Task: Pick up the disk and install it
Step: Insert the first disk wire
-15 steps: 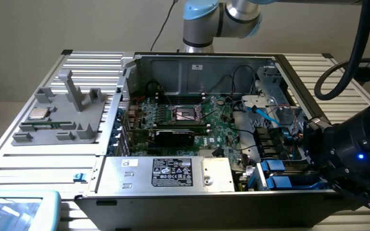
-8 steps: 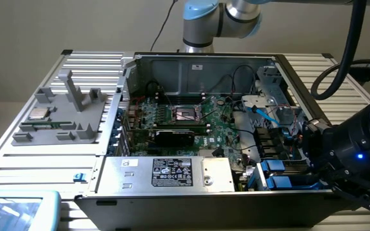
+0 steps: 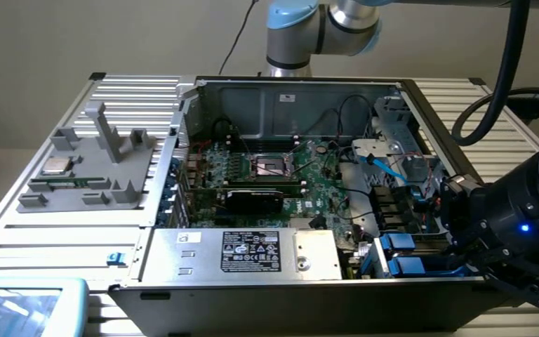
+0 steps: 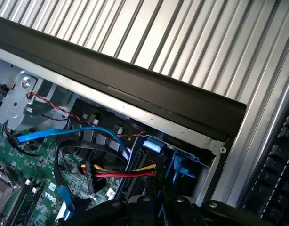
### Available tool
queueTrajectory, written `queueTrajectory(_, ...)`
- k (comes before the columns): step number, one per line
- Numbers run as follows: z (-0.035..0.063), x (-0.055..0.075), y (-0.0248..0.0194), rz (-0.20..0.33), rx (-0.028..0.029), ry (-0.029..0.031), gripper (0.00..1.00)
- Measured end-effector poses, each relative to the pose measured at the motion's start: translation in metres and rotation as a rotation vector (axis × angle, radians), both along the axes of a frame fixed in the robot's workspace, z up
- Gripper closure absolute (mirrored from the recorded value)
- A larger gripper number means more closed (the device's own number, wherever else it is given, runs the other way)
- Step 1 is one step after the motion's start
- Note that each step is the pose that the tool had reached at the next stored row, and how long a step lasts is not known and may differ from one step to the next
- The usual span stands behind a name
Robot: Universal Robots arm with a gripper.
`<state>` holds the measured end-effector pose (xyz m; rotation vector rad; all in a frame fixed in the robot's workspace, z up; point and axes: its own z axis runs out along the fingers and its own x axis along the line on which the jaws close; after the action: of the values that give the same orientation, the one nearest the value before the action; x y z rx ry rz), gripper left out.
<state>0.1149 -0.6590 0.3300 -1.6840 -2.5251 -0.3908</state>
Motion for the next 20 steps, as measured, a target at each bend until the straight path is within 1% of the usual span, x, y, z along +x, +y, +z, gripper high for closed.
queueTrajectory(6, 0.0, 0.0, 0.0, 0.0, 0.0, 0.0, 0.83)
queueTrajectory(7, 0.0001, 0.0, 0.0001, 0.0, -0.0012, 0.0, 0.83)
queueTrajectory(9, 0.0016, -0.0001, 0.0002, 0.0, -0.0061, 0.0016, 0.83)
queueTrajectory(12, 0.0044, -0.0001, 0.0003, -0.002, -0.0135, 0.0073, 0.83)
queueTrajectory(14, 0.0057, -0.0001, 0.0003, -0.004, -0.0201, 0.0125, 0.83)
queueTrajectory(17, 0.0069, -0.0001, 0.0003, -0.009, -0.0322, 0.0206, 0.83)
queueTrajectory(19, 0.0073, -0.0001, 0.0003, -0.014, -0.0402, 0.0275, 0.83)
queueTrajectory(20, 0.0075, -0.0001, 0.0003, -0.016, -0.0432, 0.0306, 0.83)
